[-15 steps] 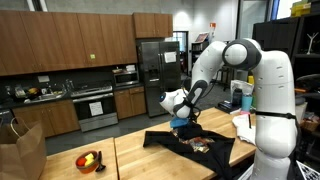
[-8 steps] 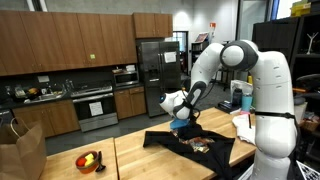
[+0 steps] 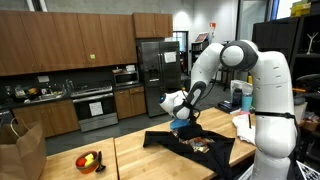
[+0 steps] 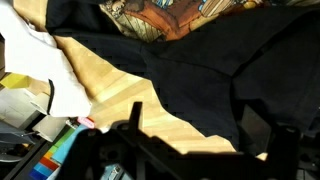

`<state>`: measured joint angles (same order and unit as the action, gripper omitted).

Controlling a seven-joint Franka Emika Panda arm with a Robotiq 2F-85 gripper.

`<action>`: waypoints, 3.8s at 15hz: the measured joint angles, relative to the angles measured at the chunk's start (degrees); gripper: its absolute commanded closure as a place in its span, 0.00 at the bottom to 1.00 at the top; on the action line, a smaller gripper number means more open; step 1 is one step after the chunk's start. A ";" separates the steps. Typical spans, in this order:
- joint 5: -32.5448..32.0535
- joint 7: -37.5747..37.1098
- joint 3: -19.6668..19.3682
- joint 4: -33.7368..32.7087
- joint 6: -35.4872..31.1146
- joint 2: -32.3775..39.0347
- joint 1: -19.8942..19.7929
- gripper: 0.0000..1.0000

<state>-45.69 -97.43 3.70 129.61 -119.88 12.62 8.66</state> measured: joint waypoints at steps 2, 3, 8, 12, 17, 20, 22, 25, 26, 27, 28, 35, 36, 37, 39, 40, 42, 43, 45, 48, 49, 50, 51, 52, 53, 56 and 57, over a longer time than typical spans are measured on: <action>0.58 0.67 0.03 0.07 -0.11 0.04 0.00 0.00; 1.78 2.16 0.06 0.21 -0.47 0.05 -0.02 0.00; 12.26 18.81 0.42 1.99 -7.86 0.05 -0.55 0.00; 20.71 34.82 0.51 3.10 -12.08 0.05 -1.29 0.00; 27.50 56.81 0.31 2.49 -13.96 1.31 -3.64 0.00; 27.98 61.51 -0.13 1.46 -13.96 2.37 -3.87 0.00; 27.98 61.94 -0.12 1.38 -13.96 2.54 -3.83 0.00; 27.85 61.94 -0.98 1.46 -14.14 2.89 -2.60 0.00; 27.36 61.94 -1.33 1.46 -14.89 3.25 -2.20 0.00; 26.45 61.88 -1.79 1.45 -16.12 3.67 -1.73 0.00; 25.45 61.81 -2.28 1.45 -17.54 4.11 -1.27 0.00; 20.15 61.09 -6.12 -0.18 -24.18 6.94 0.56 0.56; 20.14 61.10 -6.40 -0.47 -24.45 7.26 0.67 0.66; 20.14 61.10 -6.60 -0.79 -24.58 7.50 0.82 0.72; 20.14 61.09 -6.99 -1.19 -24.75 7.58 1.36 0.88; 20.14 61.07 -7.16 -1.40 -24.75 7.56 1.65 0.94; 20.14 60.88 -7.47 -1.80 -24.75 7.31 2.16 1.00; 20.14 60.60 -7.73 -2.14 -24.74 7.10 2.39 1.00; 19.93 59.13 -8.63 -2.95 -24.71 6.38 2.72 0.99; 19.21 56.44 -10.64 -4.34 -24.55 5.05 2.69 0.99; 18.57 55.32 -11.47 -4.75 -24.55 4.65 2.62 0.99; 17.82 54.01 -12.27 -5.15 -24.54 4.29 2.45 0.99; 16.95 52.46 -13.14 -5.58 -24.54 3.97 2.27 0.99; 16.09 50.70 -14.00 -5.94 -24.54 3.63 2.05 0.99; 15.09 48.90 -14.82 -6.30 -24.54 3.29 1.75 0.99; 10.89 43.12 -16.86 -7.54 -24.24 2.25 0.48 0.99; 9.24 41.08 -17.30 -7.76 -23.83 1.89 0.02 0.99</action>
<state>-36.44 -56.35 -13.59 121.85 -143.72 14.51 8.68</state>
